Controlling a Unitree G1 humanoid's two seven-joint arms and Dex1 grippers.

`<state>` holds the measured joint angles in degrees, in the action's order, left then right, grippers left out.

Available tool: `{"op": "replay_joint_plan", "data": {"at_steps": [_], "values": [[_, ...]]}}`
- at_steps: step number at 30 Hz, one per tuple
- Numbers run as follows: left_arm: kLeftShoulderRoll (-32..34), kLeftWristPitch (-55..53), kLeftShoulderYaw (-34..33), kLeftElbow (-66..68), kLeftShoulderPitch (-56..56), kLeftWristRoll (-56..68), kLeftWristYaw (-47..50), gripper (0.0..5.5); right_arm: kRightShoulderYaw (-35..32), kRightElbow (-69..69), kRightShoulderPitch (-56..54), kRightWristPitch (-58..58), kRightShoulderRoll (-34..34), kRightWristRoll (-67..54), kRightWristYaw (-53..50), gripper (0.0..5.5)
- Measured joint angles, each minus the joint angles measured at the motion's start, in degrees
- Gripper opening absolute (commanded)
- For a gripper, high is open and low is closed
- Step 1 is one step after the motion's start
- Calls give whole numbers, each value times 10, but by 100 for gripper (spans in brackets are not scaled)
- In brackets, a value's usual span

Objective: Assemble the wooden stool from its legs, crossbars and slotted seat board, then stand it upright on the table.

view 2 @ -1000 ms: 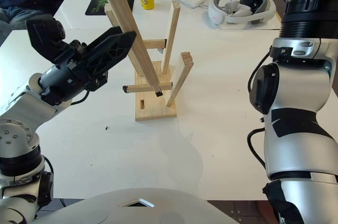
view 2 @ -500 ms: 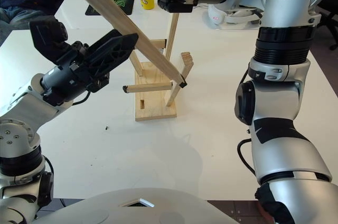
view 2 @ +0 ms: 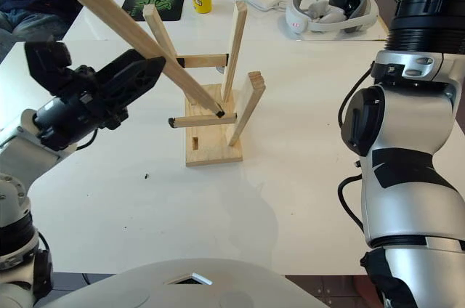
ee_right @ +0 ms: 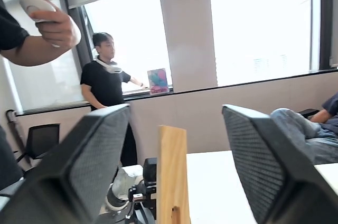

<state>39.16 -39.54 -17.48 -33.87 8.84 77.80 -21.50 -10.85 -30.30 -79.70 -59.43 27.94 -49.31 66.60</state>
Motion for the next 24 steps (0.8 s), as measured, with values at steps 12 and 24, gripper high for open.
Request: {"op": "replay_joint_plan", "data": {"at_steps": [12,24], "values": [[113,52,-38,120,-94,-248,-177,205,-3,-40,8,31,26,48,-2,326],[-9,186,108,159,-103,-457,-181,205,-7,-23,34,-6,29,52,-8,326]]}}
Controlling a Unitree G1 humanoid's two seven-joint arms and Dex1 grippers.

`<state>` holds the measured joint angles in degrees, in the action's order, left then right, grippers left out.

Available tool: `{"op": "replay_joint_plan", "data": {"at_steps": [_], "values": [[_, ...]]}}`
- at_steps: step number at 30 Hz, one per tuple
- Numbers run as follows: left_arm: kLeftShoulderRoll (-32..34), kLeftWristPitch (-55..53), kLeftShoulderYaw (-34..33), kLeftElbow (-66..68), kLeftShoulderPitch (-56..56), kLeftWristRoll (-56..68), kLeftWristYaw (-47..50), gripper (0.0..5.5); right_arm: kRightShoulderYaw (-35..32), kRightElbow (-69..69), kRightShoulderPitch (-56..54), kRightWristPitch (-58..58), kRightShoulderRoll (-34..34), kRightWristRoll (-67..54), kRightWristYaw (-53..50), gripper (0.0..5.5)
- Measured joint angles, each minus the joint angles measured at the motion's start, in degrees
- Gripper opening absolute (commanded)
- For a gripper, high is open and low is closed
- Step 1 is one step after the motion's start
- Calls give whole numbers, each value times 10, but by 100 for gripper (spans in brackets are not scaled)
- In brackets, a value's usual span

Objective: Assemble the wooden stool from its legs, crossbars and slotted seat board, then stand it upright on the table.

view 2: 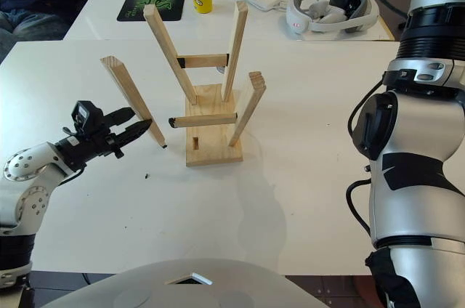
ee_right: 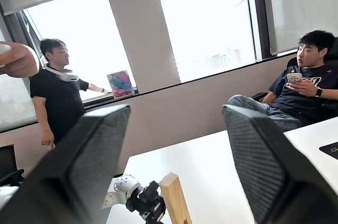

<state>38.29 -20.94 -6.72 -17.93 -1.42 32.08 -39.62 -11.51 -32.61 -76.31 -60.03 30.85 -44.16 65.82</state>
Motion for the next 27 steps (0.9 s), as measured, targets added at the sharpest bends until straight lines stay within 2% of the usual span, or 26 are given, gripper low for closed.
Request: {"op": "replay_joint_plan", "data": {"at_steps": [8,16,22,27], "values": [[-38,-60,15,-93,19,58,14,205,5,59,75,-67,16,-14,1,326],[-69,-77,20,-96,21,68,30,205,-6,63,74,-71,15,-18,-9,326],[-116,-83,82,-119,7,65,44,205,-16,66,74,-70,16,-18,-13,326],[-129,-83,86,-127,-8,62,56,205,-20,76,74,-71,16,-19,-20,326]]}}
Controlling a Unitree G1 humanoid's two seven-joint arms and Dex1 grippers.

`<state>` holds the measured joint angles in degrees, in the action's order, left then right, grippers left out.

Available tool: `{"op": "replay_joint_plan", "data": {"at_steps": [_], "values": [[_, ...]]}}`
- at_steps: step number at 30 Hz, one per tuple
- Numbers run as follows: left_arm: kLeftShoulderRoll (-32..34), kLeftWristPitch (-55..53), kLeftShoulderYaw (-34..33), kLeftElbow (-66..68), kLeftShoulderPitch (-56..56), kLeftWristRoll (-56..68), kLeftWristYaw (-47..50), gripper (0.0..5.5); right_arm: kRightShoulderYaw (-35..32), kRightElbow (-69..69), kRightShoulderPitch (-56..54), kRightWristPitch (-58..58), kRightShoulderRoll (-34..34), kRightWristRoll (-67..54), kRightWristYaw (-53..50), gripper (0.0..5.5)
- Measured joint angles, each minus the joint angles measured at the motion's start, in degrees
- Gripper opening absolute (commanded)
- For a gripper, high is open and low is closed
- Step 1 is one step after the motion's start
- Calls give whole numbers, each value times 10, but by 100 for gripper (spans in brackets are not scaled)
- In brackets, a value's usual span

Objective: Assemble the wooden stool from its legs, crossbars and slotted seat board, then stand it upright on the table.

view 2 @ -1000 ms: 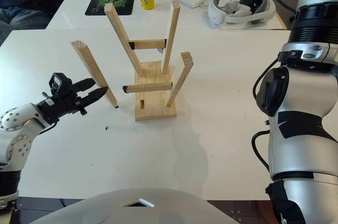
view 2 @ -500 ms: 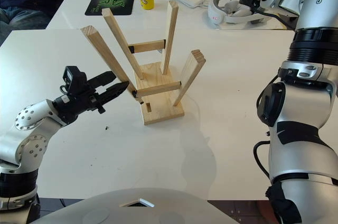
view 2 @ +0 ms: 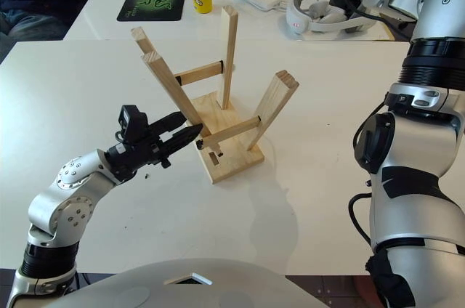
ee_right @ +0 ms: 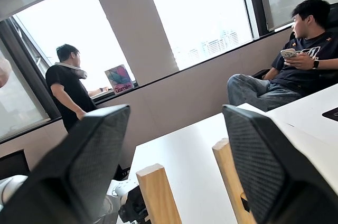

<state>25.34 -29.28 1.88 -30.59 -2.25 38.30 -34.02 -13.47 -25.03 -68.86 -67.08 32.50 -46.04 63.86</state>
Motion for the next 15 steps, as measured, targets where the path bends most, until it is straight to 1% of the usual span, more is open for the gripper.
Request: {"op": "replay_joint_plan", "data": {"at_steps": [3,5,7,8,12,15], "values": [[-3,1,6,-9,-8,-4,3,205,-8,2,0,0,0,0,-3,326],[-3,24,6,-7,-24,-29,6,205,-12,2,0,0,0,0,-7,326],[-4,59,8,18,-45,-65,9,205,-15,3,0,0,1,-1,-9,326],[-12,103,8,37,-56,-84,8,205,-16,3,0,0,1,-1,-11,326],[-27,199,15,72,-93,-148,15,204,-15,1,0,0,1,-1,-11,326],[-38,232,33,85,-115,-186,26,204,-13,-10,0,1,1,0,-7,326]]}}
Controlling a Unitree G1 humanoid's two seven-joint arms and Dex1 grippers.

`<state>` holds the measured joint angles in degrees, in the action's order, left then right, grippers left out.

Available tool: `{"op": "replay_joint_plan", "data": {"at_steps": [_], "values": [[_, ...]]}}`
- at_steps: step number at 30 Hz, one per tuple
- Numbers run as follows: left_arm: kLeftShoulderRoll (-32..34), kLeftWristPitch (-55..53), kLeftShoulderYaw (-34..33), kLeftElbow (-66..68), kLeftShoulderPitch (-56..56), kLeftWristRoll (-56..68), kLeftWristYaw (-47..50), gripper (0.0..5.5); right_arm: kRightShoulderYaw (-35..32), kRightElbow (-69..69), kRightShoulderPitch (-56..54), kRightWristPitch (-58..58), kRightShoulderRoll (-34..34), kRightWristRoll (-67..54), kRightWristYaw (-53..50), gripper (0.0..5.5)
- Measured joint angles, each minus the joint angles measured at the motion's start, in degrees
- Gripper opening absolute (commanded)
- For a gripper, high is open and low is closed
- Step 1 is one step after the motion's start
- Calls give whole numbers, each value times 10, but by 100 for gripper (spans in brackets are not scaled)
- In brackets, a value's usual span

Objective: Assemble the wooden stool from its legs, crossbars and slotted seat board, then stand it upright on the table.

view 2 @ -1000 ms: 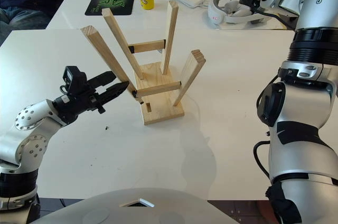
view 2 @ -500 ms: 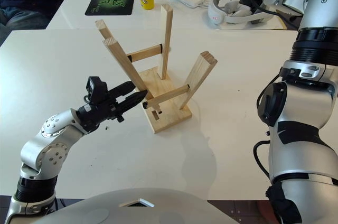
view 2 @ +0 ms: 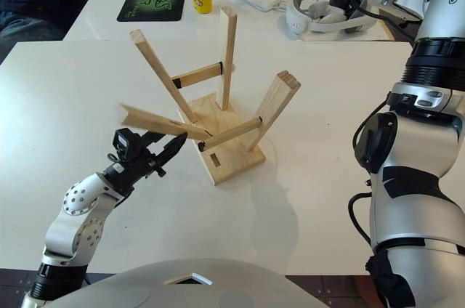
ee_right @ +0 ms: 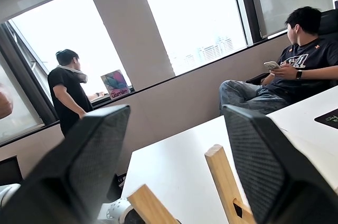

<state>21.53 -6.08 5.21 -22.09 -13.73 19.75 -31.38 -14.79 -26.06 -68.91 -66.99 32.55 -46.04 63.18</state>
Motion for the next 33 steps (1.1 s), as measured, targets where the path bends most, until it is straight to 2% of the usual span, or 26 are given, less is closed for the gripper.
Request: {"op": "replay_joint_plan", "data": {"at_steps": [4,7,15,20,27,33], "values": [[-6,11,35,-12,-7,-21,0,204,12,-18,-9,3,0,2,13,326],[13,-1,36,-39,-15,-24,-13,204,19,-27,-21,7,0,2,22,326],[133,-114,-58,-127,7,50,-72,204,15,-8,-16,7,13,1,22,326],[130,-149,-50,-150,24,76,-71,204,0,12,-4,2,14,-1,7,326],[138,-178,-42,-172,-17,92,-77,204,-6,33,13,1,14,-7,-13,326],[143,-186,-41,-183,-21,95,-82,204,-1,92,88,113,-24,56,-123,326]]}}
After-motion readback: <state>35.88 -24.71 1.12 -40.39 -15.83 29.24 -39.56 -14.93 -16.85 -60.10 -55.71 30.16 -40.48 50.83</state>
